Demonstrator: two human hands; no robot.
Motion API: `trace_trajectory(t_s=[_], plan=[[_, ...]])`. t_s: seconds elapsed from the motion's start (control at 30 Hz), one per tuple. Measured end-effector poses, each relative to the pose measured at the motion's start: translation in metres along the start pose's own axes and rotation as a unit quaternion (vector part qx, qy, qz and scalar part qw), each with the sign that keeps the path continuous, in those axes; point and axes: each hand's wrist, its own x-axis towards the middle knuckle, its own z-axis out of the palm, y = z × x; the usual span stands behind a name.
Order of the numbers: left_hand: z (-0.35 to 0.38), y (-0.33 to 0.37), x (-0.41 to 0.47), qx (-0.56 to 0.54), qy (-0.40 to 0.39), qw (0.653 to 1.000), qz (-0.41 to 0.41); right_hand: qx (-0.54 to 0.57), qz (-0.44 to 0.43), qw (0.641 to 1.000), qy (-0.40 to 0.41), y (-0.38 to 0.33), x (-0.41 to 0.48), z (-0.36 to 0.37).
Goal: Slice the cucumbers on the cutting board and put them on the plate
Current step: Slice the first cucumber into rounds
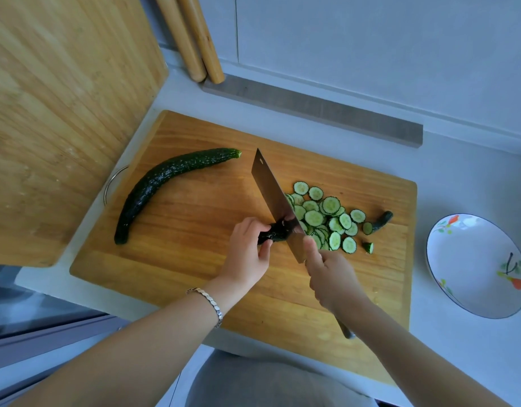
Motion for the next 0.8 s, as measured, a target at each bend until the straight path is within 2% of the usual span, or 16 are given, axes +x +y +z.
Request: trace_trajectory(t_s=[0.17, 0.4, 0.53, 0.8], plan=[[-0.005, 0.001, -0.001, -0.008, 0.001, 1.000, -0.017, -0.011, 0.016, 1.000, -0.006, 0.002, 0.012, 0.010], [-0.015, 0.001, -0.002, -0.003, 0.016, 0.999, -0.052, 0.129, 0.085, 0.987, -0.045, 0.003, 0.008, -0.009], [-0.013, 0.006, -0.001, -0.008, 0.026, 0.997, -0.078, 0.126, 0.061, 0.989, -0.045, 0.002, -0.004, -0.017], [-0.013, 0.009, 0.001, 0.014, 0.026, 0.997, -0.076, 0.075, 0.029, 0.996, -0.039, -0.005, -0.008, -0.014]])
